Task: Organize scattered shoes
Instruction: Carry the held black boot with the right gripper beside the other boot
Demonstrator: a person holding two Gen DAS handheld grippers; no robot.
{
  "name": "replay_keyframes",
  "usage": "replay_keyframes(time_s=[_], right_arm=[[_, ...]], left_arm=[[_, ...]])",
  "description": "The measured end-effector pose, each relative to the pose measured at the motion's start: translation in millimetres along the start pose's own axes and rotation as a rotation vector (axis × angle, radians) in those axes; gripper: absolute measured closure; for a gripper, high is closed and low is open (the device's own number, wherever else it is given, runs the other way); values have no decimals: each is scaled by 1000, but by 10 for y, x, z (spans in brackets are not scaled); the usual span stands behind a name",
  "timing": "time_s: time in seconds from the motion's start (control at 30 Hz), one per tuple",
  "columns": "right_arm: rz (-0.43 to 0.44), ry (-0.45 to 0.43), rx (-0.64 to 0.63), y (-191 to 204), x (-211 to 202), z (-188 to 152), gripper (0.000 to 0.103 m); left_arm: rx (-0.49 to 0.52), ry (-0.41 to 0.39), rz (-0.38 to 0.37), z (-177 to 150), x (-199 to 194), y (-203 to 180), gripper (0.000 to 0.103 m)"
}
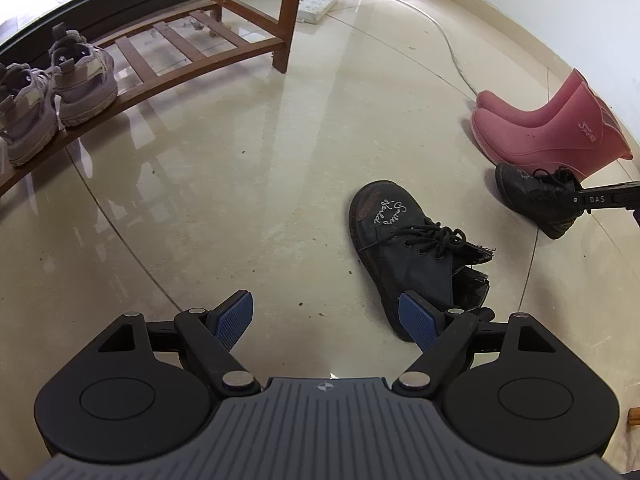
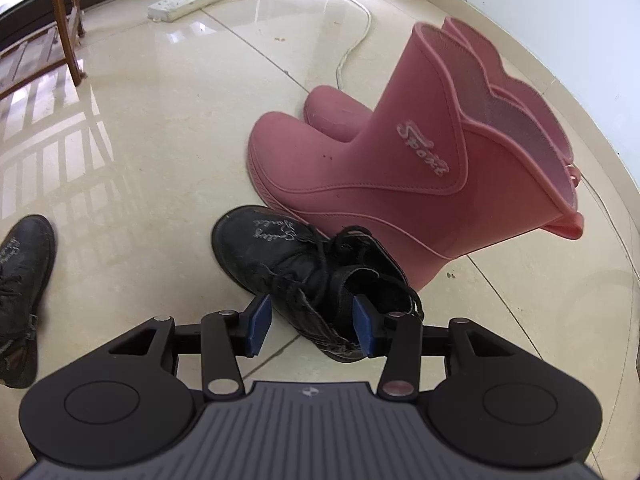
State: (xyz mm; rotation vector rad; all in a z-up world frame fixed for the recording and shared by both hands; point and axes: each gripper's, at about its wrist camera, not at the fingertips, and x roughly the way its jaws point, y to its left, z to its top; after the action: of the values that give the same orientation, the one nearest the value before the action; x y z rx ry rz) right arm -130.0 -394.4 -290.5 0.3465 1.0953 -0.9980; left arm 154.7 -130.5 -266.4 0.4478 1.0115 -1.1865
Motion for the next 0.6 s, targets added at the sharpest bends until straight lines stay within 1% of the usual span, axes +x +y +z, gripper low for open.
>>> replay_keyframes(time_s=[0.13, 0.2, 0.23, 0.27, 0.37, 0.5, 0.6], right_arm=[[19, 19, -23, 50, 125, 1, 53], [21, 13, -34, 93, 144, 6, 70], [27, 9, -32, 102, 133, 10, 85], [52, 9, -19, 97, 115, 18, 87], [121, 14, 16, 118, 68, 52, 89], [190, 23, 63, 193, 40, 60, 90], [247, 34, 79, 325, 0, 41, 90]], left_arm=[[19, 4, -17, 3, 15, -85, 21], [26, 7, -22, 1, 21, -115, 21], [32, 9, -24, -5, 24, -135, 21], [38, 11, -25, -10, 29, -151, 21], [44, 19, -28, -16, 42, -173, 21], [45, 24, -32, -7, 57, -194, 21], [44, 26, -32, 5, 79, -208, 21]])
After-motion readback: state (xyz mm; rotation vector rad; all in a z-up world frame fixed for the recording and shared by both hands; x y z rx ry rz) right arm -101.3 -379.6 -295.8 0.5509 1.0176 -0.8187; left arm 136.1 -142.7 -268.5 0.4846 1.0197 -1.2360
